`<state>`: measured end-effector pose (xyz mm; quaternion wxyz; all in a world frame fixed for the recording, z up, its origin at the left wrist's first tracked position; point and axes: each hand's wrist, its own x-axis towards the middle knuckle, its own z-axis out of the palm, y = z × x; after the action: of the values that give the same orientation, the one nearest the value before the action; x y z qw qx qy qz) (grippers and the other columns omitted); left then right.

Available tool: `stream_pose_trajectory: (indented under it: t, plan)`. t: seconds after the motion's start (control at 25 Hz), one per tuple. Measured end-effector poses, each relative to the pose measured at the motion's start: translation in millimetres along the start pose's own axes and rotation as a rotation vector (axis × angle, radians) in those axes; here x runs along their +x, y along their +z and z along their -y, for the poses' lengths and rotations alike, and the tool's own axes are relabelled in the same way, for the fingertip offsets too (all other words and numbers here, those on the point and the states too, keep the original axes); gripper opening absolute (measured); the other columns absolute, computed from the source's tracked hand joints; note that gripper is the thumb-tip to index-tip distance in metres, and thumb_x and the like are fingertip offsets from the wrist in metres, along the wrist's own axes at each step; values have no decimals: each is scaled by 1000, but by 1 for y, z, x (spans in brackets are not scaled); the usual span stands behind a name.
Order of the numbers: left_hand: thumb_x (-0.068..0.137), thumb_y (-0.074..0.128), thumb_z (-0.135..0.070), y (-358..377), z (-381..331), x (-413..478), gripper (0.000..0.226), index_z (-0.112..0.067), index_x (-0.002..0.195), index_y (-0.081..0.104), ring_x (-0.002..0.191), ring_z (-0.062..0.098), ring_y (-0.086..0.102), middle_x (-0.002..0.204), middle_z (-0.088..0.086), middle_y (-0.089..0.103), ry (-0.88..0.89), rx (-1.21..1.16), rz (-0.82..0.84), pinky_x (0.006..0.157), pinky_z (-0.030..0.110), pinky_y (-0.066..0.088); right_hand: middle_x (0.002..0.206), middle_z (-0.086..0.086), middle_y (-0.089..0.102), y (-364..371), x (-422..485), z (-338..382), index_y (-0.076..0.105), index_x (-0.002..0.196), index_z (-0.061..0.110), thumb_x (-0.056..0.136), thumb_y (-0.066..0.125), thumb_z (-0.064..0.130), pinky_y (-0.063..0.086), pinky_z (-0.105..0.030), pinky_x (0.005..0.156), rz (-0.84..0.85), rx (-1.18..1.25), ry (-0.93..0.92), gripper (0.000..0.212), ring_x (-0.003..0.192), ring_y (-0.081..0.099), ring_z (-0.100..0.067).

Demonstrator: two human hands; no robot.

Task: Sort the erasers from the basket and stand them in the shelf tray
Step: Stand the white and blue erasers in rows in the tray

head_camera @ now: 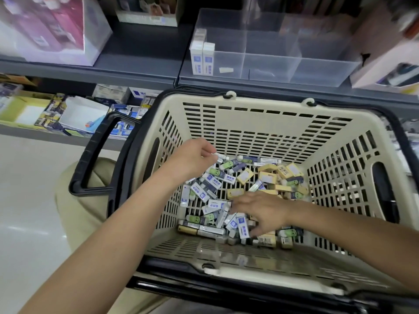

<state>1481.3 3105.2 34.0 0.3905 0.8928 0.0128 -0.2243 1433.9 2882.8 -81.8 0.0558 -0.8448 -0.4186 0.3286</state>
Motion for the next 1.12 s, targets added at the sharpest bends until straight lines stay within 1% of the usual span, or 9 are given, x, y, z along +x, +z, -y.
stream_pose_trajectory:
  t: [0.12, 0.28, 0.48, 0.6, 0.76, 0.84, 0.92, 1.0, 1.12]
  plan:
    - [90, 58, -26, 3, 0, -2, 14, -23, 104, 60, 95, 10, 56, 101, -7, 58, 22, 7, 18, 76, 21, 41, 149, 0, 23, 4, 11, 4, 25, 143, 34, 79, 63, 30, 24, -39, 109, 49, -115, 2, 76, 135, 23, -20]
    - [90, 57, -26, 3, -2, -4, 11, -23, 101, 59, 97, 11, 56, 103, -5, 59, 20, -19, 35, 78, 23, 42, 132, -1, 35, -1, 17, 1, 32, 139, 33, 75, 67, 31, 33, -35, 99, 49, -11, 66, 73, 116, 42, -20]
    - [91, 57, -27, 2, -4, -5, 14, -21, 103, 61, 94, 11, 57, 101, -6, 58, 6, 4, 45, 77, 24, 45, 120, -1, 41, -3, 17, -3, 35, 134, 31, 73, 69, 35, 34, -33, 92, 87, -32, 114, 70, 104, 49, -22]
    - [92, 55, -27, 20, -6, 1, 20, -17, 109, 61, 84, 8, 58, 91, -10, 57, -15, 55, 198, 67, 21, 49, 125, 0, 43, -7, 18, -4, 39, 132, 32, 74, 69, 35, 33, -29, 85, 87, -2, 110, 65, 108, 49, -21]
    - [92, 56, -23, 59, 6, 17, 28, -10, 117, 58, 81, 15, 53, 96, 0, 54, -119, 229, 521, 65, 24, 47, 139, 1, 41, -9, 10, -8, 44, 130, 32, 78, 65, 35, 35, -33, 94, 56, 31, 122, 56, 120, 46, -20]
    - [90, 59, -20, 73, 17, 22, 36, -7, 123, 54, 75, 18, 51, 101, 6, 54, -130, 414, 619, 60, 24, 44, 130, 0, 48, -9, 6, -8, 44, 131, 31, 79, 63, 36, 35, -34, 94, 55, 9, 155, 56, 115, 49, -21]
    - [86, 65, -16, 83, 30, 25, 44, -7, 127, 50, 84, 21, 56, 112, 10, 56, -111, 527, 682, 68, 27, 48, 118, 1, 54, -7, 5, -7, 46, 130, 31, 79, 62, 37, 35, -36, 96, 48, -4, 179, 53, 110, 51, -21]
    - [83, 69, -12, 89, 41, 26, 44, -9, 124, 53, 106, 25, 56, 124, 8, 54, -65, 548, 674, 87, 31, 47, 106, 1, 61, -4, 5, -7, 48, 125, 32, 80, 62, 36, 35, -38, 96, 38, -7, 183, 48, 102, 55, -21]
    - [85, 66, -14, 90, 49, 30, 34, -7, 118, 58, 104, 25, 57, 120, 10, 59, -42, 466, 618, 83, 28, 44, 91, 0, 66, -3, 5, -9, 51, 123, 35, 79, 62, 38, 37, -36, 96, 3, 1, 192, 45, 92, 59, -21]
